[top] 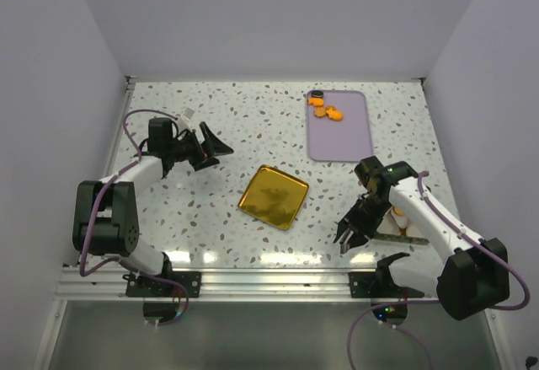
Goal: Pack the cookies
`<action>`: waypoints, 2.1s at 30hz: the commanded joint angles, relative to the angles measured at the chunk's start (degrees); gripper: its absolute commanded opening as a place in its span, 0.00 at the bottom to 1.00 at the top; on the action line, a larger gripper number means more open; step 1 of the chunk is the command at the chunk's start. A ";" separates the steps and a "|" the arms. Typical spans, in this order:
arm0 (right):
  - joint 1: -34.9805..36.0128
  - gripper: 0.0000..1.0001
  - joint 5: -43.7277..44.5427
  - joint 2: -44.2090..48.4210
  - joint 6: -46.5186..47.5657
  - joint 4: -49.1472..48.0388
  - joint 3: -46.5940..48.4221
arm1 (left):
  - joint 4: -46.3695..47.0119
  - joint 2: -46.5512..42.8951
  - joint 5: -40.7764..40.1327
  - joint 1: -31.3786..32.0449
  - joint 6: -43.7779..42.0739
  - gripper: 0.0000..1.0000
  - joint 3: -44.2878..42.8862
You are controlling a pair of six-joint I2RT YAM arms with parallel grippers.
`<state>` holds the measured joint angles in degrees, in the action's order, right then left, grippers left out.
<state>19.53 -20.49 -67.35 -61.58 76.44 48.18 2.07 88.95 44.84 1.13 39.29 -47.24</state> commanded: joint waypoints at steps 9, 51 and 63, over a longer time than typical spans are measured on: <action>-0.89 0.48 -1.13 -0.68 -1.96 2.13 0.16 | 1.28 -0.79 1.30 -0.51 -1.85 0.94 -0.57; -9.07 0.40 -12.82 26.91 -33.24 -27.22 -15.13 | -5.05 -4.31 -2.30 -0.42 -2.20 0.94 -4.61; -9.25 0.32 -6.84 45.72 -44.93 -25.02 -25.58 | -7.78 -6.68 -4.32 1.24 -1.76 0.94 -6.19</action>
<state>10.48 -29.34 -24.29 -100.38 51.83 25.28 -5.06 84.53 41.32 1.45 38.74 -51.00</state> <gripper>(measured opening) 0.327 0.942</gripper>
